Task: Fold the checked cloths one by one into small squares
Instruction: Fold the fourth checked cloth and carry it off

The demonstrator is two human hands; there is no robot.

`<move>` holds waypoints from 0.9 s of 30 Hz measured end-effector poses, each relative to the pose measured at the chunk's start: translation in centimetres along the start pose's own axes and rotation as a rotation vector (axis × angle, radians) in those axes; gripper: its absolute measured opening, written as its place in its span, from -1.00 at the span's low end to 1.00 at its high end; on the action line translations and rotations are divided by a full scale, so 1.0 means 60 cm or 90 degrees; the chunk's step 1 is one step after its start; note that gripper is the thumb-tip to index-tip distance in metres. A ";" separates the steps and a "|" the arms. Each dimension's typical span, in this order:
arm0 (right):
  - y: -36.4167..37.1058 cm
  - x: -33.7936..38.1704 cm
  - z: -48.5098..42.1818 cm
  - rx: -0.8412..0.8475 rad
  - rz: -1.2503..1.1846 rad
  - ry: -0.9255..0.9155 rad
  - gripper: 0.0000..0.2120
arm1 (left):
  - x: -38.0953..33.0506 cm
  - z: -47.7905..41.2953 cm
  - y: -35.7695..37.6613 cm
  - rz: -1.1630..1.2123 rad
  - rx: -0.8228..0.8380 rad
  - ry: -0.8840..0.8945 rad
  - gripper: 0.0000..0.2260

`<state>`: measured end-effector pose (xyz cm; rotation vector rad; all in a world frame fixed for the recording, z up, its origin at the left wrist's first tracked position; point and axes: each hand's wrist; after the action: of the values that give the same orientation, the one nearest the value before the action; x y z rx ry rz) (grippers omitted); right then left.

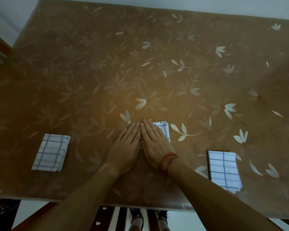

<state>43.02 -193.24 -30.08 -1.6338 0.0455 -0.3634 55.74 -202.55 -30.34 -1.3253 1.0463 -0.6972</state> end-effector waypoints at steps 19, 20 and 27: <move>-0.050 -0.109 0.046 0.085 0.114 -0.017 -0.47 | -0.005 -0.002 -0.008 0.000 0.024 -0.006 -0.54; -0.052 -0.108 0.045 0.092 0.115 -0.014 -0.46 | -0.006 -0.002 -0.009 -0.001 0.026 -0.009 -0.54; -0.067 -0.095 0.039 0.122 0.099 0.010 -0.46 | -0.009 -0.006 -0.017 -0.006 0.051 -0.025 -0.54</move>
<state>37.47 -189.16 -27.43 -1.4286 0.1444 -0.2532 55.39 -202.39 -29.19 -1.2708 0.9714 -0.7096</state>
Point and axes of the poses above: each hand's wrist, its own z-axis away from the middle knuckle, its own y-axis out of the palm, x = y × z, and after that the axes turned 6 degrees about -x, right-handed
